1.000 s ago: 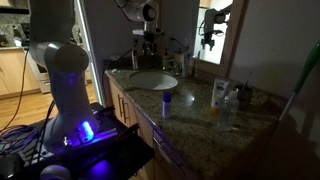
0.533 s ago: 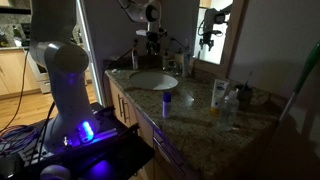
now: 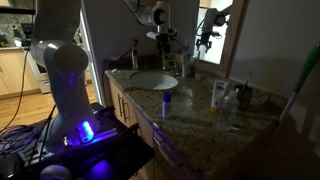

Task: Move the faucet handle upwards

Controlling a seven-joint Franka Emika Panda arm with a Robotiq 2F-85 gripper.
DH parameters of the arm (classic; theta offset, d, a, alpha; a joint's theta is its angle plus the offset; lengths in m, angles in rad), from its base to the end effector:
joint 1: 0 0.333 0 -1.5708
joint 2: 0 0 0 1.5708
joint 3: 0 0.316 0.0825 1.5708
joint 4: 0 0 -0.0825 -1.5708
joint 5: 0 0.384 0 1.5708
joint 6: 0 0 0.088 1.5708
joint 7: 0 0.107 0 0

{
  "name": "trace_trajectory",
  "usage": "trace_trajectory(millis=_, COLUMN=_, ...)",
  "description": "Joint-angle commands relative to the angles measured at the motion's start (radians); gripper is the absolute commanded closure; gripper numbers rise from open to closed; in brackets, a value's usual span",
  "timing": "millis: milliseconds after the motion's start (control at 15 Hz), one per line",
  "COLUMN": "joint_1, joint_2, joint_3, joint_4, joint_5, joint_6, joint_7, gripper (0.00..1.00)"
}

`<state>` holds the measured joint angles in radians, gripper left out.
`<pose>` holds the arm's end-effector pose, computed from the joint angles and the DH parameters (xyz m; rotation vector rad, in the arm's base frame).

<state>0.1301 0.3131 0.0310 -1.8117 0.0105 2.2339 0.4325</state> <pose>0.6367 0.1024 0.3797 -3.0585 0.4301 -0.1533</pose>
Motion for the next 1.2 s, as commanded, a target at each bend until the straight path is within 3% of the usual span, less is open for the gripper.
trace_trajectory(millis=0, joint_1=0.005, joint_2=0.000, joint_3=-0.003, joint_4=0.002, joint_5=0.002, joint_6=-0.003, joint_7=-0.001, gripper=0.00)
trace_trajectory(millis=467, joint_1=0.026, joint_2=0.155, joint_3=-0.036, joint_4=0.117, joint_5=-0.056, joint_6=0.163, joint_7=0.034, gripper=0.00)
trace_trajectory(millis=667, joint_1=0.046, joint_2=0.209, joint_3=-0.060, joint_4=0.167, joint_5=-0.080, joint_6=0.169, joint_7=0.071, gripper=0.00)
trace_trajectory(millis=733, joint_1=0.031, joint_2=0.166, joint_3=-0.045, joint_4=0.119, joint_5=-0.052, joint_6=0.160, joint_7=0.036, gripper=0.00)
trace_trajectory(millis=867, joint_1=0.035, joint_2=0.179, joint_3=-0.048, joint_4=0.128, joint_5=-0.054, joint_6=0.160, joint_7=0.041, gripper=0.02)
trace_trajectory(millis=933, joint_1=0.034, joint_2=0.170, joint_3=-0.048, joint_4=0.122, joint_5=-0.052, joint_6=0.142, joint_7=0.041, gripper=0.26)
trace_trajectory(millis=1067, joint_1=0.025, joint_2=0.158, joint_3=-0.039, joint_4=0.107, joint_5=-0.035, joint_6=0.140, joint_7=0.026, gripper=0.31)
trace_trajectory(millis=1133, joint_1=0.028, joint_2=0.156, joint_3=-0.043, joint_4=0.105, joint_5=-0.037, joint_6=0.138, joint_7=0.034, gripper=0.39)
